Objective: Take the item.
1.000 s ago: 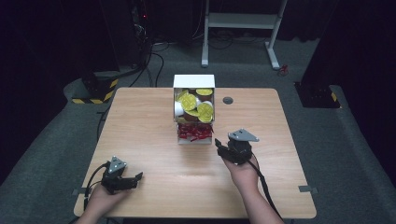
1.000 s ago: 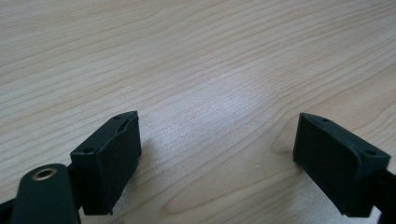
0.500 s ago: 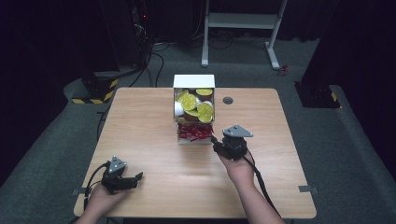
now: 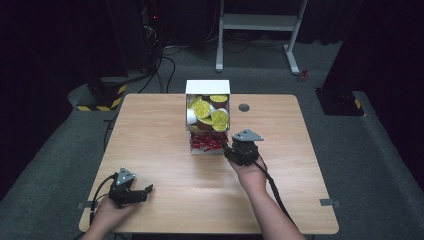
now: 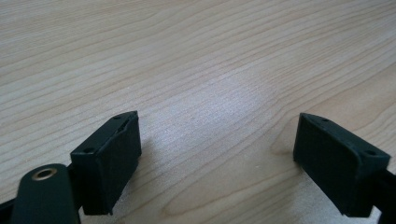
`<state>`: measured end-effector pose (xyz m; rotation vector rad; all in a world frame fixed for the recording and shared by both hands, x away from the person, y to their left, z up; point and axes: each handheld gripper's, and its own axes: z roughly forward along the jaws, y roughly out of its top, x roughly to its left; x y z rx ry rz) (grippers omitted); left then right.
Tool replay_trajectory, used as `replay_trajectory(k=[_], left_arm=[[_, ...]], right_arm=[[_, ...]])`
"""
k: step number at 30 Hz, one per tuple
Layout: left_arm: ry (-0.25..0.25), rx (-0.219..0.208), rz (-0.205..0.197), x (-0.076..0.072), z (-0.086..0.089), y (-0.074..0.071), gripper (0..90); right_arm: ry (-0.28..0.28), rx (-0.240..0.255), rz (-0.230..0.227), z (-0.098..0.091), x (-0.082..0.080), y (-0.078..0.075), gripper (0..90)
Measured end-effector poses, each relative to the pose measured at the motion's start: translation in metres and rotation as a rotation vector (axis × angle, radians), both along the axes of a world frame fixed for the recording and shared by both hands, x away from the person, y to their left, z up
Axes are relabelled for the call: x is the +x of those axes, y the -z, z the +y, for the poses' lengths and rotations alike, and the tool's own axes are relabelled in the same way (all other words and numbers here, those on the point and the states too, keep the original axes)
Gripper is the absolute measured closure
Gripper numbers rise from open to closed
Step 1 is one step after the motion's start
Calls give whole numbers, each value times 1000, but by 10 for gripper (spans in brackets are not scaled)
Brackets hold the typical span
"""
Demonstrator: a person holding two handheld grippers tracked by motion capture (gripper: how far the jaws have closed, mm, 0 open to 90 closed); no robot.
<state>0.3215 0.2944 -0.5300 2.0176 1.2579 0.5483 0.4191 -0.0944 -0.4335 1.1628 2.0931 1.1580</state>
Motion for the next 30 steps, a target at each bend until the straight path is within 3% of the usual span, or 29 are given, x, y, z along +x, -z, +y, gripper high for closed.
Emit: replay_trajectory(k=[9, 17, 25, 30], left_arm=[[8, 16, -3, 0, 1, 0, 155], [8, 15, -4, 0, 1, 0, 155], [8, 16, -4, 0, 1, 0, 155], [5, 5, 0, 0, 0, 0, 155]], right_arm=[[15, 18, 23, -3, 10, 2, 569], [31, 15, 35, -3, 17, 5, 665], [23, 1, 19, 6, 26, 8, 774], [43, 8, 19, 7, 28, 10, 778]])
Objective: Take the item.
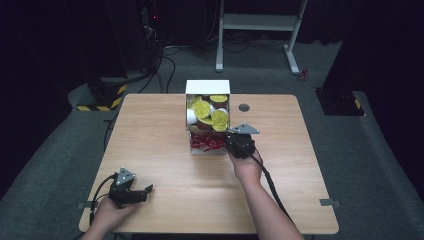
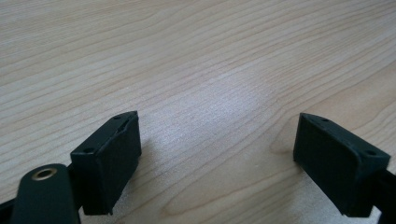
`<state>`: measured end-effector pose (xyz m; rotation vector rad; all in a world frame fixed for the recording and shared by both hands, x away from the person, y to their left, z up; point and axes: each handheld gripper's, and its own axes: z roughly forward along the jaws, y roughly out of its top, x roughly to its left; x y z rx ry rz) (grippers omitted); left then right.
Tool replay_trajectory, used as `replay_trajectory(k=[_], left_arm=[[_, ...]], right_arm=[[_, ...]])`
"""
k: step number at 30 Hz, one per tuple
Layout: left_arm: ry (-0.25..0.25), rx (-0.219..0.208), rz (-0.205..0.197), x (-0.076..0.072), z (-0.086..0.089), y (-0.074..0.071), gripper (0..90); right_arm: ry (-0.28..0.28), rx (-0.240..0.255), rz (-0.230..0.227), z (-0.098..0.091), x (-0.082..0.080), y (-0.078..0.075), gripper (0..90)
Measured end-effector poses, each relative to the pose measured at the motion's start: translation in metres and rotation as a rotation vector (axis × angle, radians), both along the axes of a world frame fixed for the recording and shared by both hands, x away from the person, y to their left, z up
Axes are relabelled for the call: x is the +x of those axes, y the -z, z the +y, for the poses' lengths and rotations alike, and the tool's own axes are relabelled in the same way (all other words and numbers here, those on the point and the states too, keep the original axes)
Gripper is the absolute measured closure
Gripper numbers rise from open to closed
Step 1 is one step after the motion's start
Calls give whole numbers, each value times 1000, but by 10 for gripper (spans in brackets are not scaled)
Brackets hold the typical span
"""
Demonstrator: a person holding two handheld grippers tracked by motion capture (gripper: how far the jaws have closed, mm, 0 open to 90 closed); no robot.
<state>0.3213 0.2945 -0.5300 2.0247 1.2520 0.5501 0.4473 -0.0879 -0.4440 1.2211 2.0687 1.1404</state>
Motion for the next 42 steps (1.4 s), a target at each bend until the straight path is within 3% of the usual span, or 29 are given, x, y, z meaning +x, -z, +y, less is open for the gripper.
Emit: replay_trajectory(k=[22, 26, 42], left_arm=[[3, 12, -4, 0, 0, 0, 155], [3, 13, -4, 0, 0, 0, 155], [2, 11, -4, 0, 0, 0, 156]], right_arm=[[-17, 39, 40, -1, 2, 3, 861], [-29, 64, 40, -4, 2, 4, 860], [-56, 69, 15, -9, -6, 2, 874]])
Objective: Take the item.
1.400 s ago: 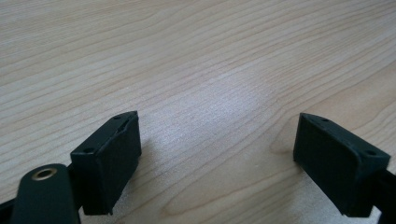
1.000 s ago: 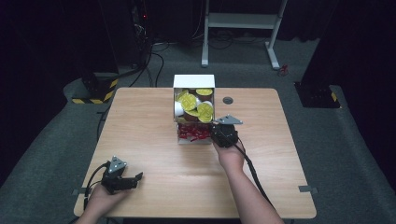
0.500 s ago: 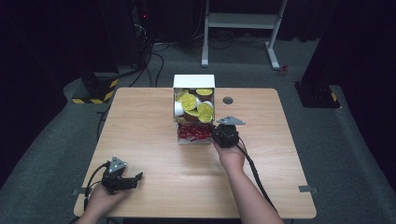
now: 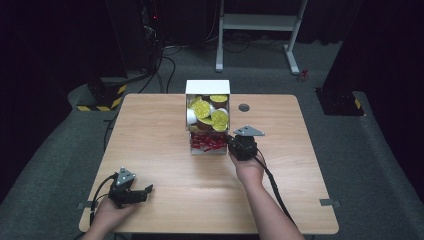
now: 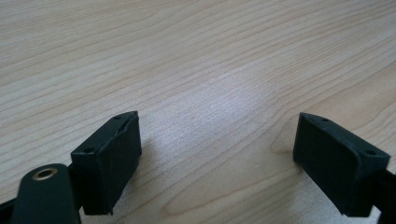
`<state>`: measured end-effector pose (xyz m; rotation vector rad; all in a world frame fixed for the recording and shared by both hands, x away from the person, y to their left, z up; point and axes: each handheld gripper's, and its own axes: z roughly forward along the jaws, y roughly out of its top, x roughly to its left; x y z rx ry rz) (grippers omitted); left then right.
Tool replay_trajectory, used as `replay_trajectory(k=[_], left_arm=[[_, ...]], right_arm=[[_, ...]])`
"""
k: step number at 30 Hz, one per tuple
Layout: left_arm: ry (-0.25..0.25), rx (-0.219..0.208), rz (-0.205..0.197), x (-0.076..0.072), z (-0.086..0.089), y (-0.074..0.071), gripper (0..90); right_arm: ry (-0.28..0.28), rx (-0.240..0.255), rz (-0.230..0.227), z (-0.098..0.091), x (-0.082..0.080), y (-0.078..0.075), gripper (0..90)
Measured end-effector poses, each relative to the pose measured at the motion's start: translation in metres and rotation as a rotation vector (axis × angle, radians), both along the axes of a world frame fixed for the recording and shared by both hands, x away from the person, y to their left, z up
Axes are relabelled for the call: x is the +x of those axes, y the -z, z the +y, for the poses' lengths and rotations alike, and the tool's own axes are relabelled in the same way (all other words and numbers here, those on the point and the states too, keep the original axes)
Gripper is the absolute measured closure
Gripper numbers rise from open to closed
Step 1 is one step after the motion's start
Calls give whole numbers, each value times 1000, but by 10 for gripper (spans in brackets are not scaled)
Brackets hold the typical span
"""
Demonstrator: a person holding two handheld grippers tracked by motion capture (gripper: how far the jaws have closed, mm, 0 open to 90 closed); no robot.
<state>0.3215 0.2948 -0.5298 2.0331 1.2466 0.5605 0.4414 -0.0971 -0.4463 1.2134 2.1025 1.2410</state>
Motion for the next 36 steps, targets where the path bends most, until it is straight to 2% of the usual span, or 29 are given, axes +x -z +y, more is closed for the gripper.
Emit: replay_trajectory(k=[18, 28, 36], left_arm=[[0, 1, 0, 0, 0, 0, 156], [0, 1, 0, 0, 0, 0, 156], [0, 1, 0, 0, 0, 0, 156]], right_arm=[[0, 43, -40, -10, -20, -1, 874], [-6, 35, -66, -13, -31, -5, 874], [-9, 48, -75, -17, -40, -8, 875]])
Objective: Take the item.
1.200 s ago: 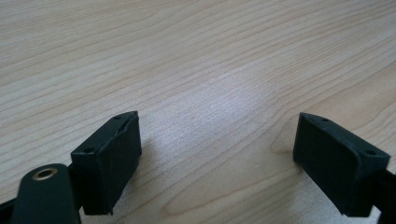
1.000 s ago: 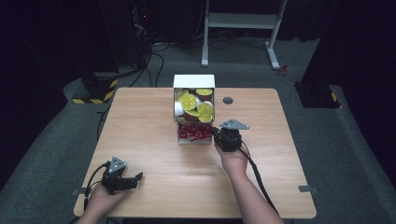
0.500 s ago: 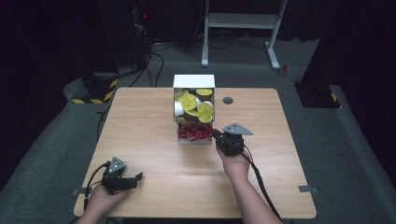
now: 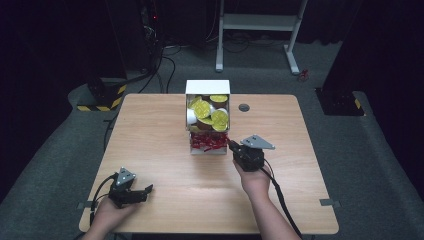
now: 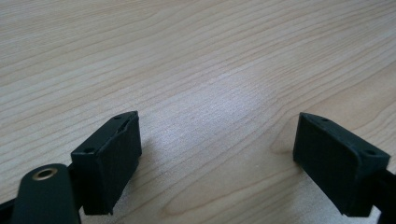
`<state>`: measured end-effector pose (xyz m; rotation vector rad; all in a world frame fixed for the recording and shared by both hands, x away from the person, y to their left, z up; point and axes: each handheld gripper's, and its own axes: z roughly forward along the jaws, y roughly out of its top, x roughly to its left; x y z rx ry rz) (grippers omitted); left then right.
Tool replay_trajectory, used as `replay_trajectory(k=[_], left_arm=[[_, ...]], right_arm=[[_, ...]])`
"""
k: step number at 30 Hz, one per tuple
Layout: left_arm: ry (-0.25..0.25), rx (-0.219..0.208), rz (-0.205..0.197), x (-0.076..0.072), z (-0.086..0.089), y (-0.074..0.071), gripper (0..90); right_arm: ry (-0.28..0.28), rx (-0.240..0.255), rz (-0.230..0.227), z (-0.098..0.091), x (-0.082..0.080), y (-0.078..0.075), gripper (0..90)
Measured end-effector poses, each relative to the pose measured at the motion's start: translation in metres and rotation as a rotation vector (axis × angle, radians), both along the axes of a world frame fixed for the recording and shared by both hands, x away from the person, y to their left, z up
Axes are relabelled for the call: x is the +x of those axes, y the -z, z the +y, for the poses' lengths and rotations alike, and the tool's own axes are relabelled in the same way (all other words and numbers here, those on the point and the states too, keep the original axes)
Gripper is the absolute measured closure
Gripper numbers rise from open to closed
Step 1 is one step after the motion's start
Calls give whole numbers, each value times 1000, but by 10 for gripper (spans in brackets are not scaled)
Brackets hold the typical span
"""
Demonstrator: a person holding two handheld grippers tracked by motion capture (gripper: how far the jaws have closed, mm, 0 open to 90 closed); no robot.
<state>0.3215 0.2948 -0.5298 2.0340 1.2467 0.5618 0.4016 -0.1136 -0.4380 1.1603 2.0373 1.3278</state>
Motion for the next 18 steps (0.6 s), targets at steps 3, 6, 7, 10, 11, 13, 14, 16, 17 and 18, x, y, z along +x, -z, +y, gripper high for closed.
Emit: replay_trajectory(k=[3, 6, 7, 10, 11, 13, 14, 16, 17, 18], left_arm=[[0, 0, 0, 0, 0, 0, 156], [0, -1, 0, 0, 0, 0, 156], [0, -1, 0, 0, 0, 0, 156], [0, -1, 0, 0, 0, 0, 156], [0, -1, 0, 0, 0, 0, 156], [0, -1, 0, 0, 0, 0, 156], [0, -2, 0, 0, 0, 0, 156], [0, -1, 0, 0, 0, 0, 156], [0, -1, 0, 0, 0, 0, 156], [0, -1, 0, 0, 0, 0, 156]], right_arm=[[2, 0, -3, -2, -3, 0, 875], [0, 2, -5, -3, -6, -1, 875], [-1, 2, -7, -3, -6, -1, 875], [2, 3, -8, -4, -8, -2, 875], [0, -1, -9, -5, -9, -3, 875], [2, 3, -7, -6, -11, -3, 875], [3, 0, -9, -6, -12, -3, 875], [0, -2, -13, -7, -13, -4, 875], [0, 2, -15, -8, -15, -4, 876], [0, 5, -15, -8, -15, -4, 875]])
